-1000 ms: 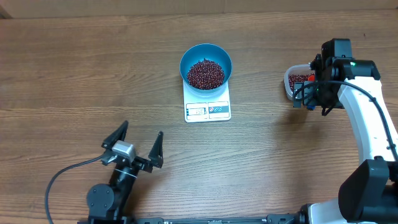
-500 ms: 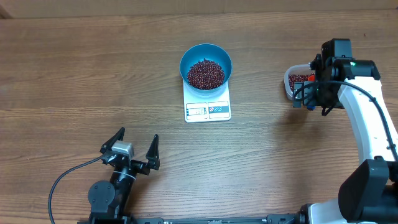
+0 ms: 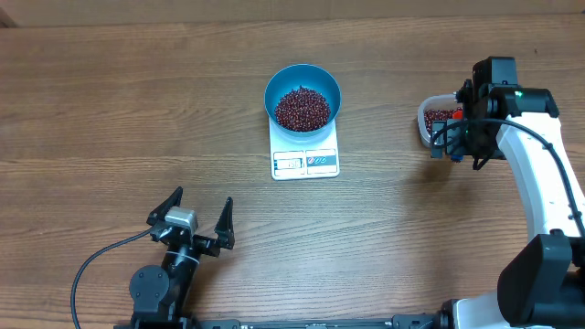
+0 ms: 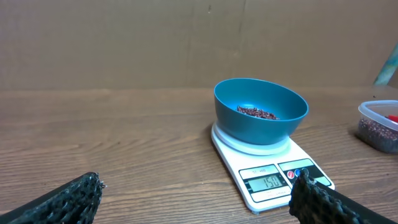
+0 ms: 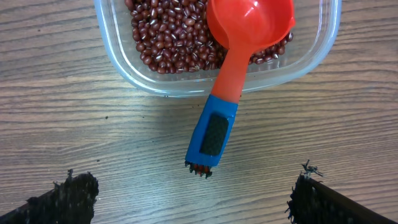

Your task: Scoop item into bowl and weigh 150g on scale

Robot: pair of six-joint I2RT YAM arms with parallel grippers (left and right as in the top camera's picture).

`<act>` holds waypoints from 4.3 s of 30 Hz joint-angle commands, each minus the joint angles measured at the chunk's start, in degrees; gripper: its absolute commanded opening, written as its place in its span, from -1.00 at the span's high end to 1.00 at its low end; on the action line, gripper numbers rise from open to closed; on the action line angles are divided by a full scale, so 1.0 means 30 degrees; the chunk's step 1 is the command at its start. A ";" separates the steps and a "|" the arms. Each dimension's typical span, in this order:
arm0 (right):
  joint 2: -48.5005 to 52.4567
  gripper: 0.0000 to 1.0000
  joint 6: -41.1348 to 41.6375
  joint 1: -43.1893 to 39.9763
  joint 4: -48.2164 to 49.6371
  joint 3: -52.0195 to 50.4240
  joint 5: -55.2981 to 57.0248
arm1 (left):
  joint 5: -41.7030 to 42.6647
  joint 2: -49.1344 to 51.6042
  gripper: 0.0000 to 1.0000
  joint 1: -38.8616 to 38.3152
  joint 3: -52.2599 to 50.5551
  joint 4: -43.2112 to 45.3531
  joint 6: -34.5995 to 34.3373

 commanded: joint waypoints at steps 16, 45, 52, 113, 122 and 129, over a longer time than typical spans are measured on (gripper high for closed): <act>0.0109 -1.00 -0.0066 -0.0073 0.0095 -0.0131 0.0146 | -0.0197 -0.0197 -0.99 0.0109 -0.0066 -0.0015 0.0430; 0.0124 -1.00 -0.0073 -0.0073 0.1290 -0.0131 0.0146 | -0.0197 -0.0182 -0.99 0.0109 -0.0066 -0.0022 0.0430; 0.0117 -1.00 -0.0080 -0.0066 0.1749 -0.0131 0.0160 | -0.0197 -0.0182 -0.99 0.0109 -0.0066 -0.0015 0.0430; -2.6899 -1.00 0.1603 0.0364 2.9135 -2.6345 -0.5428 | -0.0197 -0.0182 -0.99 0.0109 -0.0066 -0.0022 0.0430; -2.9055 -1.00 0.2637 0.0452 2.4458 -2.6345 -0.4473 | -0.0197 -0.0182 -0.99 0.0109 -0.0066 -0.0015 0.0430; -3.1678 -1.00 0.4517 0.0488 2.1092 -2.6345 -0.2492 | -0.0197 -0.0182 -0.99 0.0109 -0.0066 -0.0015 0.0430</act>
